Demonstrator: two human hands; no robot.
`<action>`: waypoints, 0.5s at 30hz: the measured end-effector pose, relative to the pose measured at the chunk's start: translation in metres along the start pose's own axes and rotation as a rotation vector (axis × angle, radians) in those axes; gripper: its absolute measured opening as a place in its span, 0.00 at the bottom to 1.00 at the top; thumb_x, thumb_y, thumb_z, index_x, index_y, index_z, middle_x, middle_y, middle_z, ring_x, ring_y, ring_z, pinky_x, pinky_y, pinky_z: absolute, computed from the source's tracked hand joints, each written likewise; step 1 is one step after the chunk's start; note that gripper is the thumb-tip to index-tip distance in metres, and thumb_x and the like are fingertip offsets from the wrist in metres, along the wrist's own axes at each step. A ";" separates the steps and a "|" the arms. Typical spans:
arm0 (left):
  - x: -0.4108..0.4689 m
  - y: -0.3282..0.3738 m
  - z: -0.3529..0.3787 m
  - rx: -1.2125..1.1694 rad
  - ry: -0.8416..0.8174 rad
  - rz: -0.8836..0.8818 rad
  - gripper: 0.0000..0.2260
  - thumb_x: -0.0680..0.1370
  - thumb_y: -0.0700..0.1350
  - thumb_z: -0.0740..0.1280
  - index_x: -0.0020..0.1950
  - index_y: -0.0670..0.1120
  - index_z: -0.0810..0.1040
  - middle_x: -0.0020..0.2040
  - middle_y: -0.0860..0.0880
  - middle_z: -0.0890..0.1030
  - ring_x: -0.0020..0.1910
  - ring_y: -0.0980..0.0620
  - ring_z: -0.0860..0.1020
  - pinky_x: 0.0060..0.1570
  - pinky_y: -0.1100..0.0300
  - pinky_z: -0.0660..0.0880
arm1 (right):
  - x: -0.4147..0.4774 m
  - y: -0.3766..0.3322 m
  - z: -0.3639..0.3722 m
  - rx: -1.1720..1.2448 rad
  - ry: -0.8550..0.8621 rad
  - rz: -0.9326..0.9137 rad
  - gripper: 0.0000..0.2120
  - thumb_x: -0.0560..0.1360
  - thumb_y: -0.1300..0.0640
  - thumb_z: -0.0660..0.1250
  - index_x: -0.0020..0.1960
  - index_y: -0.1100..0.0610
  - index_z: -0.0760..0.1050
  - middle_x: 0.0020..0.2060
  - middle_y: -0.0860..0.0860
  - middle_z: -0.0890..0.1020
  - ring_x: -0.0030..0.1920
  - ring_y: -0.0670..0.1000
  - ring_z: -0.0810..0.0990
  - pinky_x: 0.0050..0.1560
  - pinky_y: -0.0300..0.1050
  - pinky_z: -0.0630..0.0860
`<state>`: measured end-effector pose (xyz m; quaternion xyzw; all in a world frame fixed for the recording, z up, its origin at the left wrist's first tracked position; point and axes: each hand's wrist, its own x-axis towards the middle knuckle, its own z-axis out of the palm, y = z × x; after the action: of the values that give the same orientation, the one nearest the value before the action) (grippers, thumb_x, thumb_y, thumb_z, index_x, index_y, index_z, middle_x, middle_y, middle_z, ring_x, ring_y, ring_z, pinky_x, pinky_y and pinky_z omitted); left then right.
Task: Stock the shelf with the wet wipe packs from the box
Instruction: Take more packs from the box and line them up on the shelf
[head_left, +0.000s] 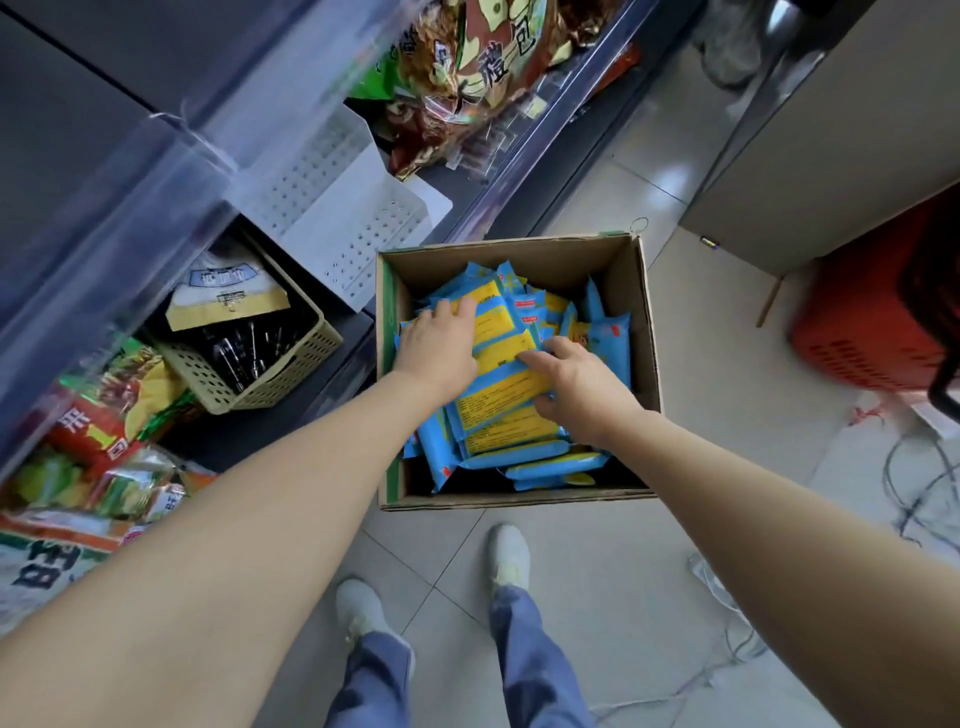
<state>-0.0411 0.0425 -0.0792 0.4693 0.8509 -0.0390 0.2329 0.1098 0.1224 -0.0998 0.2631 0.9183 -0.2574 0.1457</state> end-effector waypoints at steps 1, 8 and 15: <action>-0.001 -0.001 -0.004 -0.062 0.019 -0.024 0.18 0.74 0.37 0.62 0.64 0.41 0.65 0.63 0.39 0.73 0.61 0.37 0.73 0.54 0.46 0.70 | -0.002 0.001 -0.001 0.018 0.034 -0.018 0.25 0.72 0.60 0.67 0.69 0.59 0.69 0.63 0.64 0.72 0.61 0.65 0.73 0.59 0.56 0.72; -0.008 -0.004 -0.054 -0.670 0.113 -0.261 0.05 0.74 0.38 0.60 0.49 0.44 0.72 0.44 0.44 0.76 0.43 0.44 0.75 0.41 0.56 0.69 | -0.016 -0.009 -0.042 0.110 0.211 0.143 0.16 0.77 0.53 0.63 0.61 0.59 0.76 0.50 0.62 0.75 0.54 0.62 0.74 0.51 0.50 0.72; -0.047 0.004 -0.135 -0.672 0.143 -0.291 0.15 0.76 0.41 0.59 0.63 0.43 0.68 0.60 0.42 0.76 0.58 0.41 0.75 0.56 0.51 0.72 | -0.038 -0.027 -0.119 0.222 0.161 0.244 0.12 0.77 0.54 0.62 0.47 0.63 0.77 0.51 0.60 0.74 0.55 0.60 0.74 0.54 0.46 0.70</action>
<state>-0.0651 0.0462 0.0622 0.2422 0.8882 0.2424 0.3060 0.1101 0.1525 0.0244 0.4065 0.8544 -0.3156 0.0719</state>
